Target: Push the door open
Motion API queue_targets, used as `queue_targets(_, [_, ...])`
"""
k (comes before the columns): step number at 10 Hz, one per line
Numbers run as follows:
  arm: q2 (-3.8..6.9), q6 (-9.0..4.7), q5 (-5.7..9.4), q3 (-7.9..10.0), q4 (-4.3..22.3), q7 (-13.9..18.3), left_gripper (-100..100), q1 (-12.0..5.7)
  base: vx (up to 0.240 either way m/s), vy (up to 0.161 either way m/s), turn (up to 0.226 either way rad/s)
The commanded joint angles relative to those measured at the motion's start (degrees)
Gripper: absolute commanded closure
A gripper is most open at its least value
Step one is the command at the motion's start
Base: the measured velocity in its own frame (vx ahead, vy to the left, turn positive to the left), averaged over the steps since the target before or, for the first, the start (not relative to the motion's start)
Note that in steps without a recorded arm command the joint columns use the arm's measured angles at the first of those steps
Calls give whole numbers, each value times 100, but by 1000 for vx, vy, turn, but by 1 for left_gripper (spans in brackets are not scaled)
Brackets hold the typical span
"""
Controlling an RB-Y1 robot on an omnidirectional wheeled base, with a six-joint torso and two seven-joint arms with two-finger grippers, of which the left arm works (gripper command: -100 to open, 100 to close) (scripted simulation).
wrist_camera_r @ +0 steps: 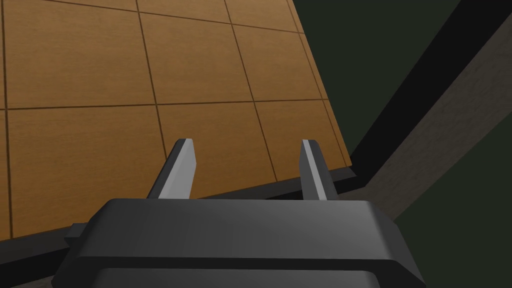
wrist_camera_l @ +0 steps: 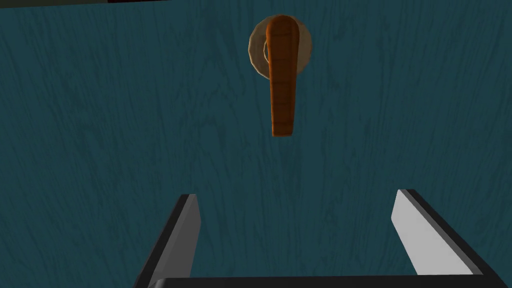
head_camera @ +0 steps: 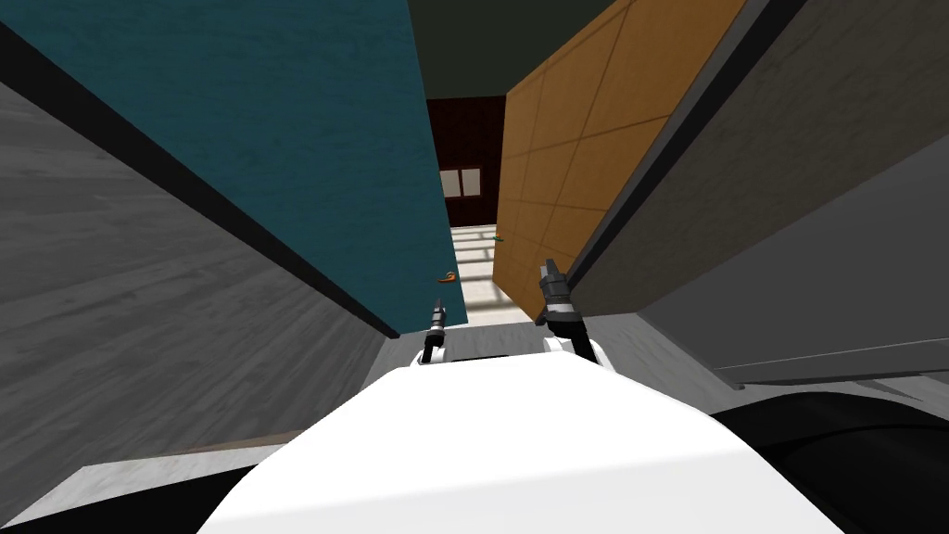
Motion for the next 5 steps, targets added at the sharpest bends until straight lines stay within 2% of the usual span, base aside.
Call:
queue_targets(1, [92,-10,8,15,18,-3,-100,-7,110,3,-26])
queue_targets(5, [203,-35,27,53,62,-9,-100,-24,176,-9,-21])
